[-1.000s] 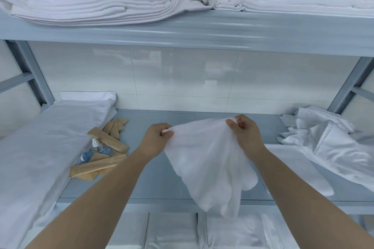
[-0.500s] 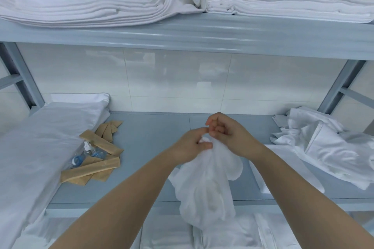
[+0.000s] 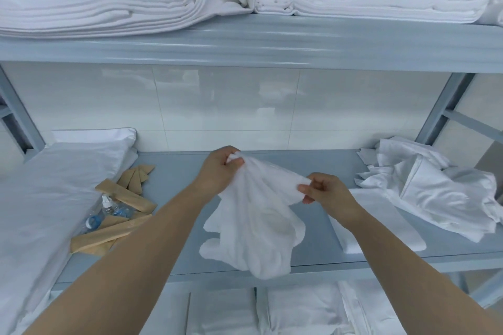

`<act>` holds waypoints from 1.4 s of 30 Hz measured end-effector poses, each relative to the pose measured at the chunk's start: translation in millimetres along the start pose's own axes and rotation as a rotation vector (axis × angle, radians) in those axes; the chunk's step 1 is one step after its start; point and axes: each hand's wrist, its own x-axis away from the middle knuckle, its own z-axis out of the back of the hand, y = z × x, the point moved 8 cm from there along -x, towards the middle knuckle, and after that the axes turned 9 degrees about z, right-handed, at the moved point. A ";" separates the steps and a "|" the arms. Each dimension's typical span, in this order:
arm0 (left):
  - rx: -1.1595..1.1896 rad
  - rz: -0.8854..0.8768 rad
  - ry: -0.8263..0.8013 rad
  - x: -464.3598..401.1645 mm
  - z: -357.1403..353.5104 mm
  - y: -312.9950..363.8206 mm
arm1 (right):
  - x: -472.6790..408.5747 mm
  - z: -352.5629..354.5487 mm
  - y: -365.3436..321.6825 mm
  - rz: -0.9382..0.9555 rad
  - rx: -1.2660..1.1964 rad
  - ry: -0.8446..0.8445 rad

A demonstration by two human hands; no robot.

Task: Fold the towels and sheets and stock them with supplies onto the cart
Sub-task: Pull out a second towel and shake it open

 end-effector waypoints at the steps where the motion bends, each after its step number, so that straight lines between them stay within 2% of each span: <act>1: 0.006 0.007 0.021 -1.0 4.1 -3.1 | 0.9 2.5 -0.8 0.003 -0.075 0.043; 4: 0.051 0.054 0.108 -0.5 13.3 -14.8 | -0.2 0.8 -11.4 0.041 -0.214 0.120; 8: 0.121 0.103 0.196 4.7 17.4 -25.6 | -3.3 -14.9 -29.3 0.090 -0.223 0.216; 14: 0.240 0.070 0.191 23.1 3.3 -17.8 | 1.0 -72.0 -57.6 0.196 -0.076 0.281; 20: 0.319 0.017 0.135 40.5 -0.8 -14.0 | 3.3 -105.4 -60.1 0.167 -0.031 0.310; 26: 0.391 0.023 0.122 42.0 13.4 -24.7 | 0.3 -128.7 -64.6 0.162 -0.050 0.075; 28: 0.360 0.001 0.095 41.8 20.6 -23.8 | -2.7 -121.9 -70.5 0.165 -0.095 0.095; 30: 0.304 -0.026 0.047 42.8 27.4 -20.5 | -9.6 -106.4 -83.4 0.242 0.033 0.140; 31: 0.270 -0.047 0.013 43.6 30.7 -17.6 | -13.9 -103.8 -91.4 0.296 0.123 0.096; 33: 0.203 -0.095 -0.046 45.4 39.1 -9.0 | -21.4 -115.2 -102.7 0.361 0.243 -0.144; 35: 0.146 -0.134 -0.091 46.6 50.0 1.3 | -24.0 -130.6 -104.3 0.333 0.268 -0.333; 40: -0.012 -0.241 -0.058 44.9 83.0 21.4 | -28.3 -146.1 -108.8 0.272 0.155 -0.332; 42: -0.027 -0.277 -0.017 42.6 95.5 25.7 | -27.5 -148.2 -108.4 0.274 0.197 -0.299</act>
